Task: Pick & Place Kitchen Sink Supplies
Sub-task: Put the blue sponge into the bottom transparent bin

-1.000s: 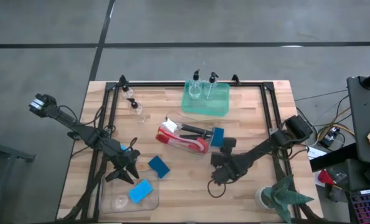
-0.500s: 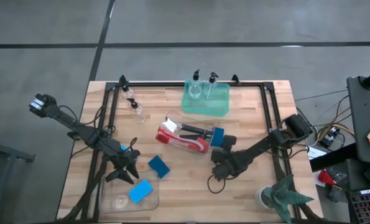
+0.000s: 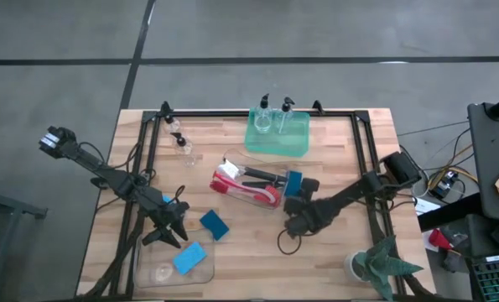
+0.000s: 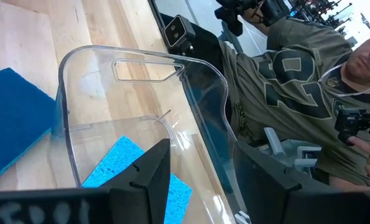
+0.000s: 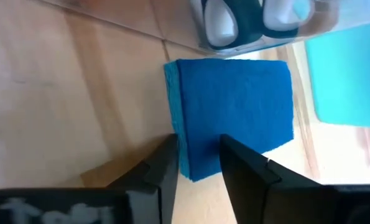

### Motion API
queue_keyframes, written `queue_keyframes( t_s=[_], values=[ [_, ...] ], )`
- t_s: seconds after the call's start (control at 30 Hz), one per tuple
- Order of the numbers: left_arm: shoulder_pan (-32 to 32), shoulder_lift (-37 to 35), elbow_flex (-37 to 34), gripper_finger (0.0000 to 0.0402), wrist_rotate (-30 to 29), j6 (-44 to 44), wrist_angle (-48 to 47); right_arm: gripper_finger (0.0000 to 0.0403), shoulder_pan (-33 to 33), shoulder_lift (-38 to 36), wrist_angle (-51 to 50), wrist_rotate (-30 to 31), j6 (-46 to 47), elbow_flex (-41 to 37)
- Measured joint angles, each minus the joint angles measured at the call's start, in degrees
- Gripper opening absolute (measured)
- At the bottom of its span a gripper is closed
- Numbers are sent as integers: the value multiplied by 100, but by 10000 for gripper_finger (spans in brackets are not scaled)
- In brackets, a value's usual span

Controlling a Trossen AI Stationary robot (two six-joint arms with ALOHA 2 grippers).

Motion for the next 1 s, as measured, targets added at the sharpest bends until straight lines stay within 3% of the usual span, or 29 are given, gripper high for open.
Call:
queue_keyframes(
  t_s=[0.33,0.6,0.8,1.0],
  values=[
    [0,1,0,165,-2,4,0,17,-195,-4,9,-356,59,-2],
    [0,0,-20,165,-2,4,6,9,-109,-22,-850,-1035,296,390],
    [0,2,-68,165,-81,4,-4,8,150,-69,-1771,-1696,341,1167],
    [0,2,-68,165,-128,50,112,8,450,-145,-1910,-2463,307,1991]
  ],
)
